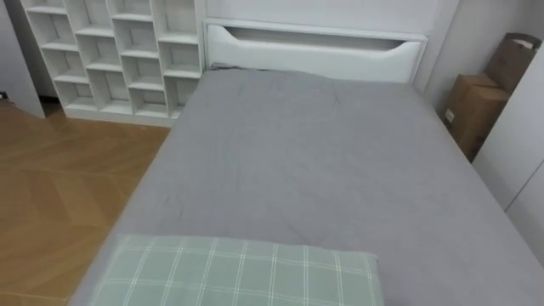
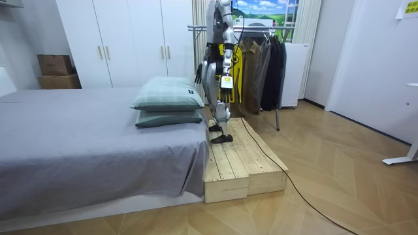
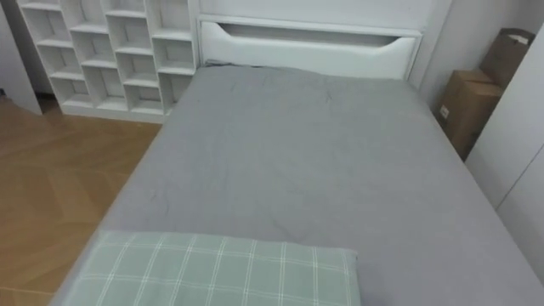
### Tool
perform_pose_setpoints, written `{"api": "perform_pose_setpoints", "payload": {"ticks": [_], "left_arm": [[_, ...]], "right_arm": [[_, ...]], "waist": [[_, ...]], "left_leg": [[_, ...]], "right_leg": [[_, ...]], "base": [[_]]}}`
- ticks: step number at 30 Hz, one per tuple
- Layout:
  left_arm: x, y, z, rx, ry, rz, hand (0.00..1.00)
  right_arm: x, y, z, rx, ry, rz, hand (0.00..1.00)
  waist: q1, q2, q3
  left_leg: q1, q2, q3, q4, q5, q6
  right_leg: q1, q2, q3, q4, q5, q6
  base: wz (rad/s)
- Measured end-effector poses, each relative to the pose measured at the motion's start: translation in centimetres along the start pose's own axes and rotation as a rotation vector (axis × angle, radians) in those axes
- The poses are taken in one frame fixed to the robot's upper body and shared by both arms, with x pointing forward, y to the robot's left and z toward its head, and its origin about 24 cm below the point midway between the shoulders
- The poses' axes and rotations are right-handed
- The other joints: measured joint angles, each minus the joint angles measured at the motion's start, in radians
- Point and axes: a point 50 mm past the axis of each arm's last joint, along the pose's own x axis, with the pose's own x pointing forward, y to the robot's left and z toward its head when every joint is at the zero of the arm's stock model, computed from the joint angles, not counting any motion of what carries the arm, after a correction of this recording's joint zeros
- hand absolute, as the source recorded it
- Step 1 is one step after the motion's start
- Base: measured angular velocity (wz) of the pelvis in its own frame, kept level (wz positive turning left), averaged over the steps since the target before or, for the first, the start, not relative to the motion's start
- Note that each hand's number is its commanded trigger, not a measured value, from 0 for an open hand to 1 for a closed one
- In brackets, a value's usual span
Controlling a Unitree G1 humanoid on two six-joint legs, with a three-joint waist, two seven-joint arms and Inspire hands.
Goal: Hang clothes
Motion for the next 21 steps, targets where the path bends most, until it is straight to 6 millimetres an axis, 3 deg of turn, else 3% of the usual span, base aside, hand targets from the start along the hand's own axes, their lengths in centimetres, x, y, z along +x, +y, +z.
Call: {"api": "perform_pose_setpoints", "payload": {"ticks": [6,21], "left_arm": [[0.0,-0.5,0.9,0.018,0.001,-0.017,0.0],[0.1,-0.6,1.8,0.054,-0.012,-0.046,0.0]], "right_arm": [[0.0,-0.1,-0.1,0.052,0.012,-0.003,0.0],[0.0,-0.1,-0.2,0.057,0.014,-0.002,0.0]], "waist": [[-0.002,0.01,0.0013],[-0.001,0.012,0.0035]], "left_leg": [[0.005,0.0,0.007,-0.001,0.0,0.0],[0.015,0.001,0.015,-0.018,0.0,0.001]], "right_leg": [[0.001,0.001,0.017,-0.001,0.0,0.0],[-0.001,0.004,0.031,-0.001,-0.001,0.002]], "base": [[-0.02],[-0.01]]}}
